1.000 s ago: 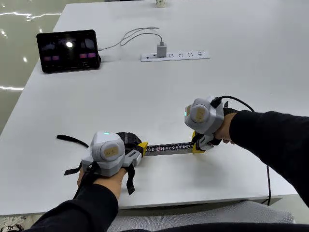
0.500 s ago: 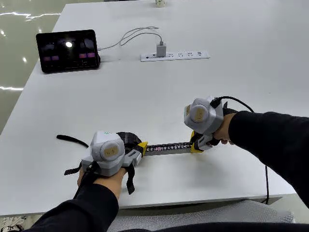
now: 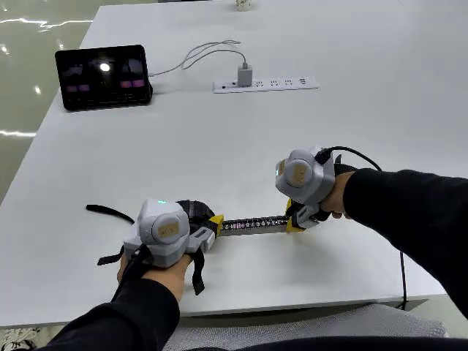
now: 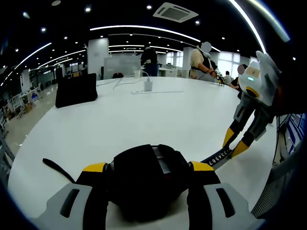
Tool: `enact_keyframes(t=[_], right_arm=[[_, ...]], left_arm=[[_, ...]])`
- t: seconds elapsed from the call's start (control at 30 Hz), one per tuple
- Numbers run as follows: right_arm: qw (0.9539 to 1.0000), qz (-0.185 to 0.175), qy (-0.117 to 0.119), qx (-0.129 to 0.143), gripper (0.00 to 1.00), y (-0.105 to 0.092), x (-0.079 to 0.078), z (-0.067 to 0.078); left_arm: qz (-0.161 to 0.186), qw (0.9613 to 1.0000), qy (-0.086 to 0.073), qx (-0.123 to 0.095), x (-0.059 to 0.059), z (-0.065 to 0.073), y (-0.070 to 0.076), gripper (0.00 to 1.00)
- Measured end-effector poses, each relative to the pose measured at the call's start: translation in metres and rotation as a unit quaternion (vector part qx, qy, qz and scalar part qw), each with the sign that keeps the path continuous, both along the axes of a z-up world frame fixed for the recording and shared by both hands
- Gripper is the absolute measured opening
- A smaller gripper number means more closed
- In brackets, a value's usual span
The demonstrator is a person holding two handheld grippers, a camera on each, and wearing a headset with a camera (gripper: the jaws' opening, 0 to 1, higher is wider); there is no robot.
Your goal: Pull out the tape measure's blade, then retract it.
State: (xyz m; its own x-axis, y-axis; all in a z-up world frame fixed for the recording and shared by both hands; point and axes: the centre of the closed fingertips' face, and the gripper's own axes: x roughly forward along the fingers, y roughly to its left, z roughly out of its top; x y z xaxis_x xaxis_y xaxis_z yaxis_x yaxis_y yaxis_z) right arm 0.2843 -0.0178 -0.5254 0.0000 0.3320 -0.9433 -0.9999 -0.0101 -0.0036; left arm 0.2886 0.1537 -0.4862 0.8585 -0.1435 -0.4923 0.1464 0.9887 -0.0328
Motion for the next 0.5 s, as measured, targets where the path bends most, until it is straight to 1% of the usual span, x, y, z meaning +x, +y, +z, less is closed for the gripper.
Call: enact_keyframes(t=[0.5], right_arm=[[1.0000,0.000,0.001,-0.003,0.11,0.0051,-0.0007,0.0001]], left_arm=[[0.000,1.0000,0.000,0.000,0.0005,-0.0005,-0.0002,0.62]])
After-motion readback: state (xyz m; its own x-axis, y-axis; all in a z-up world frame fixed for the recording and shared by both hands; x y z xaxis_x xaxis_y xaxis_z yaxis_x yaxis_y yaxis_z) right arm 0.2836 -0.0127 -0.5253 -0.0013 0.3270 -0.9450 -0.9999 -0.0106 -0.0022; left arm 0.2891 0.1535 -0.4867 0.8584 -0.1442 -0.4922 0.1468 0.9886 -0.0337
